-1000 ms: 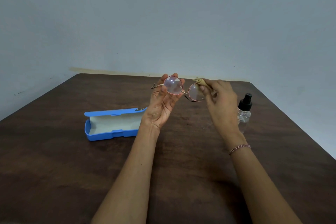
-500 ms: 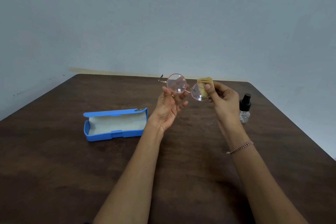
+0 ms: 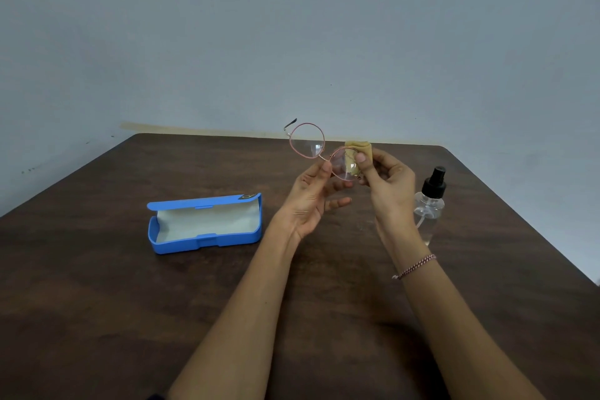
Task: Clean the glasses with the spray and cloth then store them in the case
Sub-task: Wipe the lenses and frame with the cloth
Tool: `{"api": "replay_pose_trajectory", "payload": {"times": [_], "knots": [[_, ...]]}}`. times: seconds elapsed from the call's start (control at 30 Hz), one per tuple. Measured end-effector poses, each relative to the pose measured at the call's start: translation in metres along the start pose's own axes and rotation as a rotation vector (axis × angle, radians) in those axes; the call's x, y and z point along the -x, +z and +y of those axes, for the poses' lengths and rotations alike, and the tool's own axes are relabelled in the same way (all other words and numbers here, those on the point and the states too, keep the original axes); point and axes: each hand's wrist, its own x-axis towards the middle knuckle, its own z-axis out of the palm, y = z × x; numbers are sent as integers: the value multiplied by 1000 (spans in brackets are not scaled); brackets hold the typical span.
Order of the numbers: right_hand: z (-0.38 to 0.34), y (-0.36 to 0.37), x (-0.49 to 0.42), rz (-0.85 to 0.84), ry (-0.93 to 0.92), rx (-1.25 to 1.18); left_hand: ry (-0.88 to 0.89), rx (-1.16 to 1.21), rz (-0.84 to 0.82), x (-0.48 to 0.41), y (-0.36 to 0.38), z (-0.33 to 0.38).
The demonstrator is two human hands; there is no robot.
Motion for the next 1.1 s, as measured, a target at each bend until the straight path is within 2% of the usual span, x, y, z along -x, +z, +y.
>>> {"api": "replay_pose_trajectory", "payload": {"times": [0.17, 0.3, 0.4, 0.93, 1.1], "knots": [[0, -2, -1, -2, 7, 57, 7, 5, -27, 0, -3, 1], [-2, -4, -2, 63, -227, 353, 18, -9, -31, -2, -7, 0], [-2, -2, 0, 38, -306, 449, 35, -36, -27, -3, -8, 0], [-5, 0, 4, -4, -404, 519, 45, 36, -97, -4, -10, 1], [-7, 2, 8, -26, -481, 631, 75, 41, -73, -4, -10, 2]]}}
